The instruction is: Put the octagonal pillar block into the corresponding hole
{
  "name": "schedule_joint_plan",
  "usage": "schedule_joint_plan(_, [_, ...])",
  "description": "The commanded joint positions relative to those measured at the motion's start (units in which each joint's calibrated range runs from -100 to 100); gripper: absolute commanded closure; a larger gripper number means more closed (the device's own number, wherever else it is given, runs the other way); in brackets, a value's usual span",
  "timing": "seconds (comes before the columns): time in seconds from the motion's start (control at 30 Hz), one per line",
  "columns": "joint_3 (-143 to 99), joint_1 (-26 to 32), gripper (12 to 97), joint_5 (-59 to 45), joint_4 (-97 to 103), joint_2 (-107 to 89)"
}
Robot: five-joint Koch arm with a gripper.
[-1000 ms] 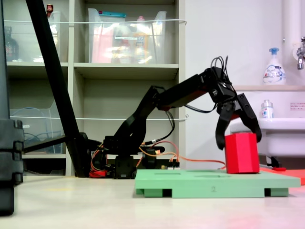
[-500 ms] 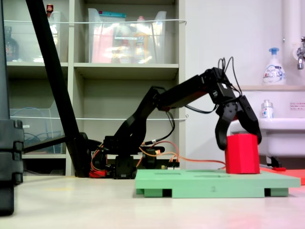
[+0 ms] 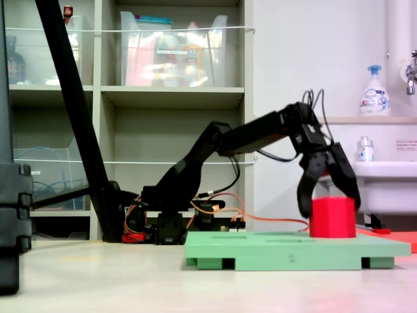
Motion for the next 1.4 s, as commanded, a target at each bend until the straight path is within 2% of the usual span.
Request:
schedule_joint_plan(0.0, [0.76, -0.39, 77.9, 0.44, 1.56, 1.77])
schedule_joint_plan(0.13, [0.86, -0.39, 54.8, 0.49, 4.06, 2.74])
schedule_joint_plan(0.2, [0.86, -0.44, 52.3, 0.54, 4.06, 2.74])
schedule_joint_plan(0.3, [0.86, -0.39, 37.9, 0.59, 3.48, 1.91])
schedule_joint_plan(0.4, [0.96, -0.39, 27.5, 0.54, 1.36, -2.14])
schedule_joint_plan(0.73, [1.06, -1.03, 27.7, -2.34, -5.09, -25.75])
schedule_joint_plan(0.97, [0.96, -2.83, 27.5, -16.9, -11.44, -54.8])
schedule_joint_plan(1.27, [0.56, -14.46, 28.7, -42.54, -13.85, -80.5])
schedule_joint_plan(1.33, [0.56, -17.68, 35.4, -45.27, -13.95, -81.89])
schedule_joint_plan(1.37, [-0.03, -18.95, 35.5, -46.98, -14.04, -81.89])
